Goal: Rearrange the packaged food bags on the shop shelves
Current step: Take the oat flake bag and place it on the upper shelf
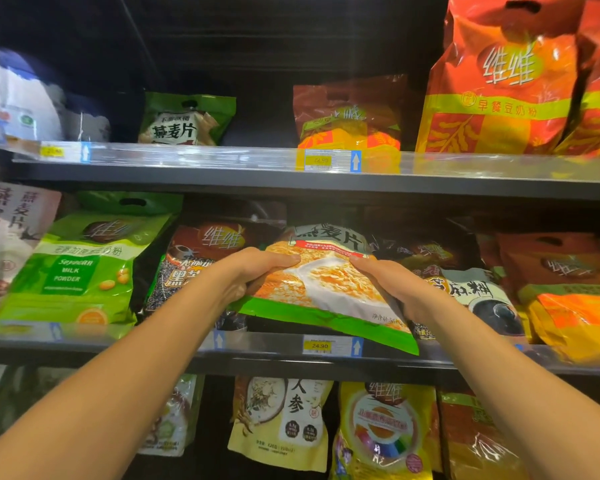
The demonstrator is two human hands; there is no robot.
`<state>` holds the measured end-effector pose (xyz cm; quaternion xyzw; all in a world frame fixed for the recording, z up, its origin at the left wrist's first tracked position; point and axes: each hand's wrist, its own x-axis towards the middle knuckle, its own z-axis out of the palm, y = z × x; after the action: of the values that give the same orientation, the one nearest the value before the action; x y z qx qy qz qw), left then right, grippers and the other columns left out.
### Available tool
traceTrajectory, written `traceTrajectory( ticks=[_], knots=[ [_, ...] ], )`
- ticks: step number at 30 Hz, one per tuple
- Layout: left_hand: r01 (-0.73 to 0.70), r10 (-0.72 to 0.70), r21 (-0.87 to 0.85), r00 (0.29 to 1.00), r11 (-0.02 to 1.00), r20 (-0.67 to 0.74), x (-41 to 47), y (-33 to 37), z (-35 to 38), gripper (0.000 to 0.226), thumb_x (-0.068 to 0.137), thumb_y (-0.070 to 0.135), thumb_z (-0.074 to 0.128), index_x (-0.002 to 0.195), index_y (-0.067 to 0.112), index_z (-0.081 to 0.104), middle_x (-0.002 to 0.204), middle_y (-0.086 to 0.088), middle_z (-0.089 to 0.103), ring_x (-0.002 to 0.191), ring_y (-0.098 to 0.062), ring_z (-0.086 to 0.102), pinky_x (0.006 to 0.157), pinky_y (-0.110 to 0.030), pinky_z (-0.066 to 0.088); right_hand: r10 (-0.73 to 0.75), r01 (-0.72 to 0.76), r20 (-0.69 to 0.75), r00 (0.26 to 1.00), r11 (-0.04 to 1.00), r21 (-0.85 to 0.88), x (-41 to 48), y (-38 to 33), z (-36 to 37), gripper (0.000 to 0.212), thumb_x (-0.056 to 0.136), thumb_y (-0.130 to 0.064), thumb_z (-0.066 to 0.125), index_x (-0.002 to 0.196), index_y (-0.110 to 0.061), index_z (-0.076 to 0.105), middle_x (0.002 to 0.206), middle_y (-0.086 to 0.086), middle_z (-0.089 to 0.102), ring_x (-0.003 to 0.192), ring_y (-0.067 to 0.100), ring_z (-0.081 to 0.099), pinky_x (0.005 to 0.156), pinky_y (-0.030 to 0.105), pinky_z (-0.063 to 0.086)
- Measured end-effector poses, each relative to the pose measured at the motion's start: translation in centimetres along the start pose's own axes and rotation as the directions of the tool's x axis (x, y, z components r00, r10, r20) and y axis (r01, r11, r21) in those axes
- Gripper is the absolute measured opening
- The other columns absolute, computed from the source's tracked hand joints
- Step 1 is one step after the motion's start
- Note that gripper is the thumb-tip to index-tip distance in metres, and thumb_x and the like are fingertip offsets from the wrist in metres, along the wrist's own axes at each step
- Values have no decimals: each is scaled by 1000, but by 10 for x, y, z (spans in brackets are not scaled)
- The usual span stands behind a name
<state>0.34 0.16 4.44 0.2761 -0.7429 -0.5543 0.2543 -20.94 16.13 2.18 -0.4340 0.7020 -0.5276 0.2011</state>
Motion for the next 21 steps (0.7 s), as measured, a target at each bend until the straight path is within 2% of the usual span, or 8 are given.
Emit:
traceTrajectory(
  ticks=[2,5,9,13,14,16,19,21],
  knots=[
    [11,-10,-20,1000,1000,18,-5,-3,0,35,86,31,82,101,1,70,80,-13,79,56,-22,74,48,-29,59,-20,20,-25,999,999,-28,-5,0,2,55,92,-62,62,122,-16,70,111,0,79,114,22,68,117,42,39],
    [6,-5,-38,999,999,40,-12,-3,-2,32,87,30,81,99,2,70,79,-12,79,55,-22,74,48,-29,59,-56,54,-62,997,998,-32,-18,-7,9,53,95,-57,61,132,-18,63,131,-6,66,113,10,57,108,28,30],
    [2,-1,-10,998,1000,63,-17,3,-8,35,86,33,81,101,4,70,80,-11,79,57,-21,74,52,-30,60,-59,53,-96,994,997,-62,-31,-17,11,65,97,-56,58,147,-14,52,155,1,50,144,20,42,111,31,25],
    [16,-18,24,996,1000,90,-26,2,-12,41,85,38,81,106,5,70,87,-12,80,64,-24,76,57,-32,62,-28,23,-79,996,997,-69,-41,-15,11,80,85,-71,63,134,-7,65,110,14,76,131,38,57,125,41,21],
    [16,-19,27,995,999,95,-30,0,-12,42,85,38,81,108,5,70,88,-12,80,64,-24,76,56,-31,61,-26,19,-88,996,996,-82,-43,-14,12,84,81,-75,65,130,-6,67,113,15,76,124,39,61,123,42,26],
    [8,-11,30,994,1000,104,-36,-3,-12,44,86,38,81,111,4,69,86,-12,80,63,-24,77,54,-31,61,-20,13,-86,996,996,-84,-53,-15,14,68,91,-65,61,126,-8,68,128,12,72,111,25,67,111,34,35],
    [-5,5,7,992,1000,123,-47,-7,-14,39,87,36,81,106,4,69,83,-12,80,60,-23,76,50,-30,60,16,-22,-87,996,998,-63,-74,-22,21,44,102,-50,53,120,-12,65,73,-6,75,78,1,69,114,36,38],
    [-21,20,4,991,1000,130,-52,-7,-16,36,88,34,80,103,4,69,80,-11,79,58,-22,75,49,-28,59,9,-15,-99,995,998,-60,-83,-25,24,40,102,-50,54,114,-13,65,64,-3,74,74,9,74,120,42,30]
  ],
)
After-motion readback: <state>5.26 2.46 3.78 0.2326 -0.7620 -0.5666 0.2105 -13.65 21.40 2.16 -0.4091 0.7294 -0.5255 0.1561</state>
